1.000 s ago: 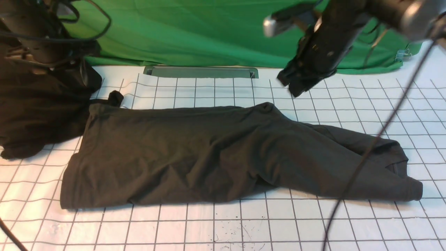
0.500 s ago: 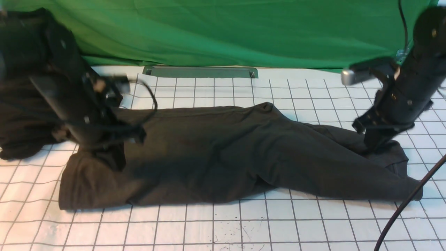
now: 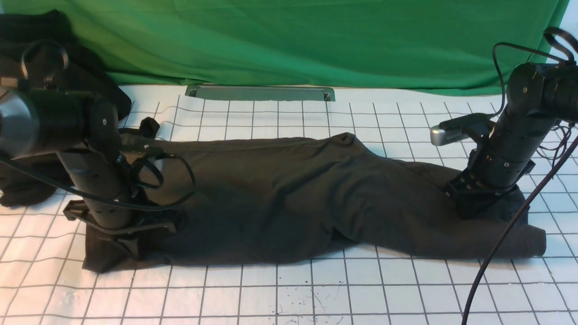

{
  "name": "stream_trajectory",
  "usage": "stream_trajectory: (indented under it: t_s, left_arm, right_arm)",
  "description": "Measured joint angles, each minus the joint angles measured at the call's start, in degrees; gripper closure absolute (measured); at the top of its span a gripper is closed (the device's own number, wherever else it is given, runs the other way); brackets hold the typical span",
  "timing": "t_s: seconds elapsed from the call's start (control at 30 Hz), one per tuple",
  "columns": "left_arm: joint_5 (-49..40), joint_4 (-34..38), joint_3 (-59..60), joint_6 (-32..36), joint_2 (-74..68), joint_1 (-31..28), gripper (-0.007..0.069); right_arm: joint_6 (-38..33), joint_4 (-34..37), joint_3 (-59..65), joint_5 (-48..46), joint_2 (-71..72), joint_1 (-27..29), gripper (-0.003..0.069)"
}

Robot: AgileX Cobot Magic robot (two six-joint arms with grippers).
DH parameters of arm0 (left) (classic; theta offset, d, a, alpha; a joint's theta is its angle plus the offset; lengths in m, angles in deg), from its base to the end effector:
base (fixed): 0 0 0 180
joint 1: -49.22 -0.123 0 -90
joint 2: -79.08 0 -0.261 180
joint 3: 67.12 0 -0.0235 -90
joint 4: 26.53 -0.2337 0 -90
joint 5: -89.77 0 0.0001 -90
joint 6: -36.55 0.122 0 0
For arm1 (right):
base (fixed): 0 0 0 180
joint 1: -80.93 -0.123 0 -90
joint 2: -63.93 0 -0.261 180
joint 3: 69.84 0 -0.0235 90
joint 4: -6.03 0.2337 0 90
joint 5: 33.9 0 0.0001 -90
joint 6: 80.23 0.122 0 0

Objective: Fold a long-sleeved shirt over a white checkered tablecloth.
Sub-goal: 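Pull the folded dark garment lengthwise by its ends to straighten it flat on the table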

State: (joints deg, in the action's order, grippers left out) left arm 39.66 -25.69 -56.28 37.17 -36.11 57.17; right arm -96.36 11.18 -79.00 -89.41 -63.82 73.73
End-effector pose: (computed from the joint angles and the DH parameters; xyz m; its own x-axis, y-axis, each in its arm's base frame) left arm 0.3187 -0.0459 0.1190 -0.9879 0.1394 -0.0674 0.1405 0.9900 -0.0111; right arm 0.3847 0.0577 0.1172 -0.9302 -0.3472 -0.1187 -0.3546 0.9338 0.0477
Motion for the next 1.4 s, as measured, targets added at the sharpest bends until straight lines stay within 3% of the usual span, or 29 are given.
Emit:
stream_trajectory:
  t_s: [0.03, 0.1, 0.17, 0.57, 0.97, 1.07, 1.27, 1.4]
  left_arm:
    - [0.11, -0.11, 0.0, -0.19, 0.0, 0.0, 0.063]
    - [0.15, -0.13, 0.0, -0.19, 0.0, 0.0, 0.063]
    - [0.09, -0.13, 0.0, -0.24, 0.0, 0.0, 0.063]
    - [-0.08, -0.13, 0.0, -0.24, 0.0, 0.0, 0.0629]
    - [-0.08, -0.13, 0.0, -0.24, 0.0, 0.0, 0.0629]
    - [-0.19, -0.13, 0.0, -0.24, 0.0, 0.0, 0.0629]
    - [-1.39, -0.84, -0.93, -1.99, 0.67, 0.0, 0.0629]
    - [-2.58, -1.96, -4.17, -3.63, 3.61, -0.19, 0.0629]
  right_arm:
    - [-0.14, 0.09, -0.35, -0.71, -0.05, 0.0, 0.0548]
    - [-0.19, 0.18, -1.24, -2.97, -0.06, 0.0, 0.0626]
    - [-0.15, 0.18, -2.24, -5.03, -0.06, 0.0, 0.065]
    - [-0.32, -0.46, -7.55, -6.01, 5.23, 1.82, 0.0657]
    - [-1.8, -0.09, -17.34, -4.82, -1.67, 4.48, 0.0655]
    - [-1.14, -0.42, -18.41, -3.79, -4.47, 4.48, 0.0594]
    - [1.97, -1.1, -20.89, -7.38, -3.47, 4.48, 0.0322]
    - [3.42, -1.12, -23.15, -11.99, -0.38, 4.48, 0.0298]
